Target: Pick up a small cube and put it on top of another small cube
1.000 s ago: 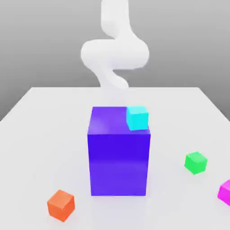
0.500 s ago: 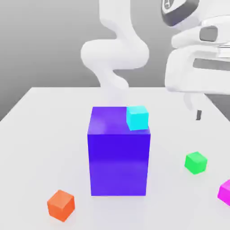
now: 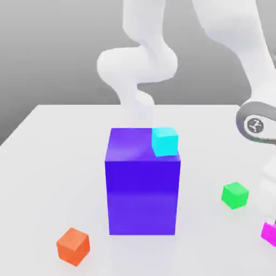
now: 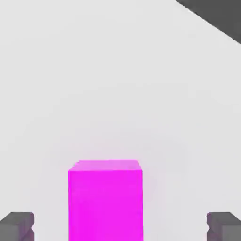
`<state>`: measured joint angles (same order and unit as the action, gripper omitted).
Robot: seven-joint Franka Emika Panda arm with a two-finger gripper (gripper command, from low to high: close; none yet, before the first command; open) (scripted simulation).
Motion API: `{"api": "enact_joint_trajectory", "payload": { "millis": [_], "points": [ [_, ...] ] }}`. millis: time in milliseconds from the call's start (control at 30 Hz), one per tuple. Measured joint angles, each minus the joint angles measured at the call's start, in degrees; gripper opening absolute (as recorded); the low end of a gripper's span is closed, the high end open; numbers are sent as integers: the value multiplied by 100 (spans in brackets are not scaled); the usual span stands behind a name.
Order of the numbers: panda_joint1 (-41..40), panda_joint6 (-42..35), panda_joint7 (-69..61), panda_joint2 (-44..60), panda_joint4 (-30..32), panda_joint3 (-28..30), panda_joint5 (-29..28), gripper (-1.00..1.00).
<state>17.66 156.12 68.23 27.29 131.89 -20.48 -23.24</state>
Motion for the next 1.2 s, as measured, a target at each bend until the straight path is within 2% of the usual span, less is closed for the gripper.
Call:
{"api": "enact_joint_trajectory", "payload": {
  "millis": [33, 267, 400, 667, 767, 867, 900, 967, 1100, 1133, 1200],
  "points": [
    [127, 149, 101, 206, -53, 152, -136, -100],
    [158, 190, 123, 256, -65, 186, -164, -100],
    [-175, -306, -266, -453, 131, -261, 378, -100],
    [61, -407, 1643, -1963, 1497, -474, 1264, -100],
    [193, -352, 2256, -2600, 2066, -587, 1898, -100],
    [432, -322, 2722, -3280, 2634, -612, 2767, -100],
    [447, -228, 2853, -3309, 2735, -620, 2863, -100],
    [394, 92, 3150, -3051, 2802, -613, 2655, -100],
    [523, 830, 3994, -2212, 2778, -218, 1538, -100],
    [591, 937, 4132, -2084, 2769, -115, 1347, 100],
    [592, 937, 4132, -2084, 2769, -116, 1347, 100]
  ]
}}
